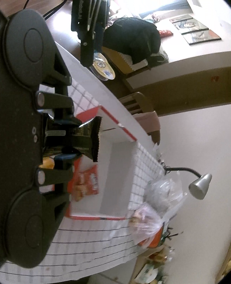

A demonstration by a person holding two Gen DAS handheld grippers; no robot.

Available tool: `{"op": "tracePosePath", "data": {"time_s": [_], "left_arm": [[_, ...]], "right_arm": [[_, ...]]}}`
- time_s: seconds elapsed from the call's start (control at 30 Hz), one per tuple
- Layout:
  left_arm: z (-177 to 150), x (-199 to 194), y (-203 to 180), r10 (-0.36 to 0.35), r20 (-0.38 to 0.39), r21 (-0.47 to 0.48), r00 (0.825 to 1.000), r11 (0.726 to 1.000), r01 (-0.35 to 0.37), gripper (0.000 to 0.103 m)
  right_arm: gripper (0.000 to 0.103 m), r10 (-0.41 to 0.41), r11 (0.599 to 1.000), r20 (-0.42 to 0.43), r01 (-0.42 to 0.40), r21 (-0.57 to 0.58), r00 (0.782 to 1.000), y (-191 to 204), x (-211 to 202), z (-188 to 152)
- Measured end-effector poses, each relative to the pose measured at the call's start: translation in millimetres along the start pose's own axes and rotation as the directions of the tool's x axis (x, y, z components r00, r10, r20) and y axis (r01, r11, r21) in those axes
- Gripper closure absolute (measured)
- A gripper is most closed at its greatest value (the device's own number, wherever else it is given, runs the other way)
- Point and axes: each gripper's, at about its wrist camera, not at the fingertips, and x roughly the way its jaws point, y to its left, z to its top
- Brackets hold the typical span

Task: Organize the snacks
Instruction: 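Carry the yellow wrapper and chocolate bar with both grippers over the box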

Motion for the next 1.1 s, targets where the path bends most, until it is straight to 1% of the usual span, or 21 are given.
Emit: {"op": "tracePosePath", "data": {"time_s": [0.13, 0.3, 0.57, 0.7, 0.83, 0.97, 1.1], "left_arm": [[20.5, 16.5, -0.1, 0.031, 0.000, -0.005, 1.000, 1.000, -0.031, 0.052], [44.9, 47.2, -4.1, 0.046, -0.017, -0.007, 0.999, 0.999, -0.046, 0.052], [77.9, 104.0, -16.4, 0.043, -0.044, -0.017, 0.998, 0.999, -0.044, 0.052], [86.5, 131.0, -22.0, 0.041, -0.077, -0.024, 0.996, 0.999, -0.043, 0.052], [89.1, 154.1, -27.5, 0.059, -0.115, -0.012, 0.992, 0.998, -0.061, 0.052], [88.8, 178.9, -26.6, 0.088, -0.165, -0.007, 0.982, 0.996, -0.090, 0.052], [85.3, 202.5, -21.7, 0.111, -0.220, -0.009, 0.969, 0.993, -0.116, 0.052]], "right_arm": [[0.074, 0.016, 1.000, -0.002, -0.016, -0.020, 1.000, -17.2, 21.3, 18.1], [0.074, 0.037, 0.999, -0.017, -0.037, -0.035, 0.999, -41.9, 49.3, 36.1], [0.074, 0.003, 1.000, -0.055, -0.005, -0.029, 0.998, -82.2, 79.6, 53.3], [0.074, -0.014, 1.000, -0.083, 0.012, -0.026, 0.996, -100.6, 92.2, 55.4], [0.074, -0.027, 0.999, -0.111, 0.024, -0.025, 0.993, -112.6, 107.5, 55.3], [0.074, -0.045, 0.999, -0.150, 0.042, -0.026, 0.988, -118.3, 126.7, 52.0], [0.074, -0.051, 0.998, -0.198, 0.045, -0.035, 0.979, -119.1, 146.5, 47.8]]}}
